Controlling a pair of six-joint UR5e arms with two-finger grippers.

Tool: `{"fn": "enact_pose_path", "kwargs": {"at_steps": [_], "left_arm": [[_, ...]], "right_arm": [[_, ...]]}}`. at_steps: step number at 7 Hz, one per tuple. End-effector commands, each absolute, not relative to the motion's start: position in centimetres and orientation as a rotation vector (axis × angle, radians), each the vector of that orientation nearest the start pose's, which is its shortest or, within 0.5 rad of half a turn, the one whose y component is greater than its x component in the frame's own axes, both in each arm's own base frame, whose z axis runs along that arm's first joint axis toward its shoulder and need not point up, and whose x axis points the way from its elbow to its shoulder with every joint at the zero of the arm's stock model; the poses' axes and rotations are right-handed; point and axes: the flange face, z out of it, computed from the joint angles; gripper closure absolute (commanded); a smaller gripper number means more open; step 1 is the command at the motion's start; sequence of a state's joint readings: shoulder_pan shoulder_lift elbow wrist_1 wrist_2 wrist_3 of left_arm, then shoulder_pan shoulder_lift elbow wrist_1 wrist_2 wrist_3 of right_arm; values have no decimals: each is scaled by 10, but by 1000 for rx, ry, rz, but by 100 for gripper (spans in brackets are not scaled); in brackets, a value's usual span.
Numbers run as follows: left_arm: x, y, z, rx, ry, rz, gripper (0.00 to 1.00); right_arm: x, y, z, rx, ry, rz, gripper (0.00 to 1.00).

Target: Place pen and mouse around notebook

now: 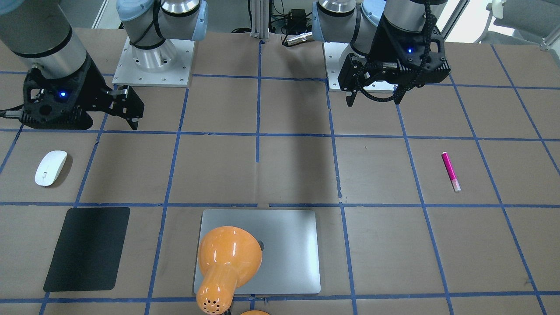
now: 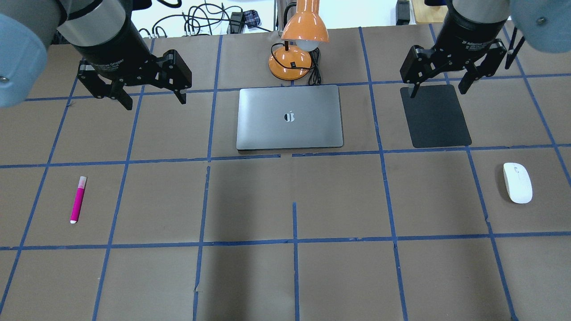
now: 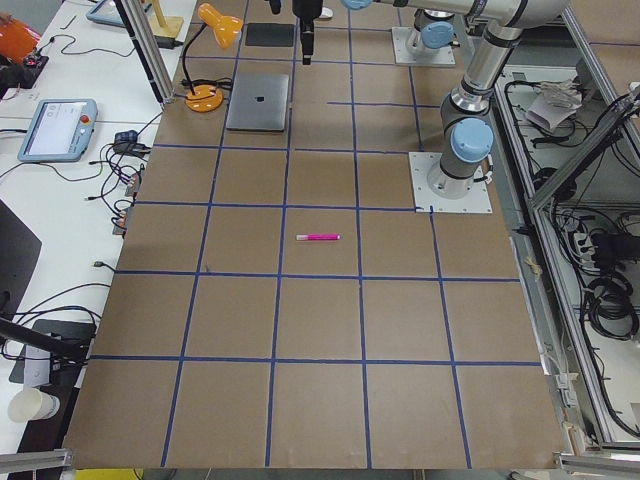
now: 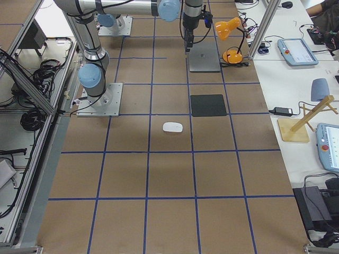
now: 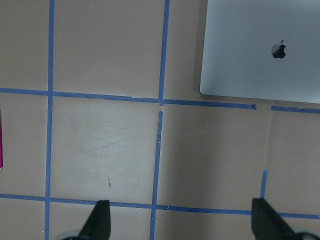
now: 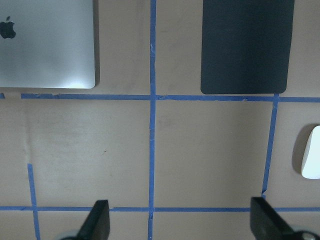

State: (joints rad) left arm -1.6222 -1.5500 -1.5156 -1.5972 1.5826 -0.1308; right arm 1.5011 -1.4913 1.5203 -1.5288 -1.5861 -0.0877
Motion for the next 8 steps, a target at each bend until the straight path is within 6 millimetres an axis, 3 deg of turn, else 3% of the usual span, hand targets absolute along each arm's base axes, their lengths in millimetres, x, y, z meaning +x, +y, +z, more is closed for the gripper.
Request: {"fn": "enact_pose_path", "kwargs": {"at_steps": [1,2,3,4,5,6,7,8], "left_arm": [[-153,-473,530,-104,3131,-97,0],[-141,-470,539,85,3116,-126,0],[-117,-461,548,92,3088,-98,0],[-67,-467,536,61,3080,-18,0],[-3,-470,499,141,3099,90,0],[65,-471,456,75,3111,110,0],[118,-462,397,-58,3132,147,0],[159,-446,337,-127,3109,76,0]], "right_arm": [[77,-522,446,-26,3142,178,0],[75,-523,446,-28,3140,176,0],[64,-525,446,3,3144,174,0],[32,-528,441,-65,3137,195,0],[-30,-525,429,28,3103,225,0],[-87,-512,402,26,3061,286,0],[-140,-497,364,13,3062,261,0],[-181,-480,327,42,3089,176,0]]}}
